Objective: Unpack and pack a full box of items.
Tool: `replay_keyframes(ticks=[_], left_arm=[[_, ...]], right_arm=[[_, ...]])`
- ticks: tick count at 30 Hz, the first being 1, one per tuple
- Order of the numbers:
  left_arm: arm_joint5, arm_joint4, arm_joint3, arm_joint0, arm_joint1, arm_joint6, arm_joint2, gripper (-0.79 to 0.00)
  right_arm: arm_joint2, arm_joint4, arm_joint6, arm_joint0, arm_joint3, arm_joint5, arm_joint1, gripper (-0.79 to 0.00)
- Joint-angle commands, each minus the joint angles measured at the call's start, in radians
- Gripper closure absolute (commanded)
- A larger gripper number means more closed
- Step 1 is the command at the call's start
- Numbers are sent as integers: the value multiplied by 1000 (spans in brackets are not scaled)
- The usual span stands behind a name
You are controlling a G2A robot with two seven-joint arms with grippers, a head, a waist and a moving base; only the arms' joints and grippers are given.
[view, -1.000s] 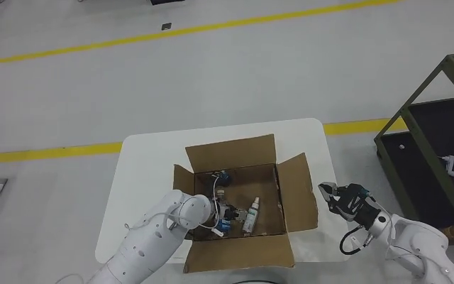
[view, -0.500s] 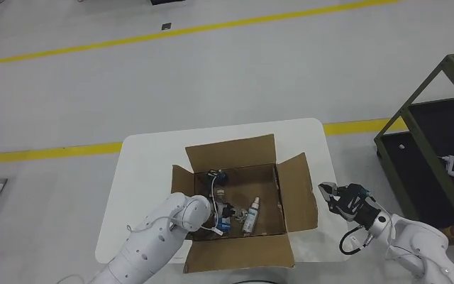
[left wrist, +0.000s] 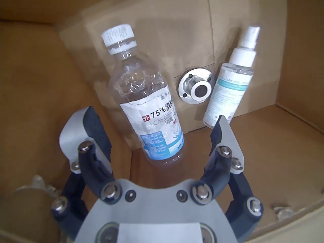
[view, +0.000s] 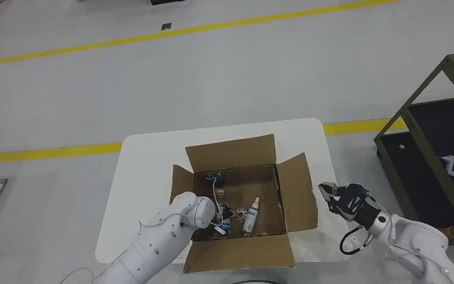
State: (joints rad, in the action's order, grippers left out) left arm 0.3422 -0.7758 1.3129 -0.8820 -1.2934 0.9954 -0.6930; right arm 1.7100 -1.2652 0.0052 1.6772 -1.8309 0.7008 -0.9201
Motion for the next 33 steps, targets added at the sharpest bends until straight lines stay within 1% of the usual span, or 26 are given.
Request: replay_keyframes(ticks=[1, 4, 10, 23, 24, 26, 28, 30, 31, 33], left_arm=[[9, -2, -22, 12, -11, 1, 19, -785], [38, -16, -59, 29, -28, -8, 43, -785], [30, -13, -119, 51, -56, -23, 74, -785], [29, -11, -208, 70, -94, -47, 86, -782], [29, -12, -214, 71, -97, -48, 87, -767], [27, -12, -225, 72, -102, -50, 88, -662], [28, -13, -233, 75, -106, -52, 87, -616], [27, -16, -240, 77, -110, -54, 87, -471], [28, -20, -242, 78, -112, -55, 87, -376], [28, -26, -245, 79, -115, -57, 87, -332]], right_arm=[[0, 0, 0, 0, 0, 0, 0, 0], [0, 0, 0, 0, 0, 0, 0, 0], [0, 0, 0, 0, 0, 0, 0, 0], [0, 0, 0, 0, 0, 0, 0, 0], [0, 0, 0, 0, 0, 0, 0, 0], [0, 0, 0, 0, 0, 0, 0, 0], [0, 0, 0, 0, 0, 0, 0, 0], [0, 0, 0, 0, 0, 0, 0, 0], [0, 0, 0, 0, 0, 0, 0, 0], [0, 0, 0, 0, 0, 0, 0, 0]])
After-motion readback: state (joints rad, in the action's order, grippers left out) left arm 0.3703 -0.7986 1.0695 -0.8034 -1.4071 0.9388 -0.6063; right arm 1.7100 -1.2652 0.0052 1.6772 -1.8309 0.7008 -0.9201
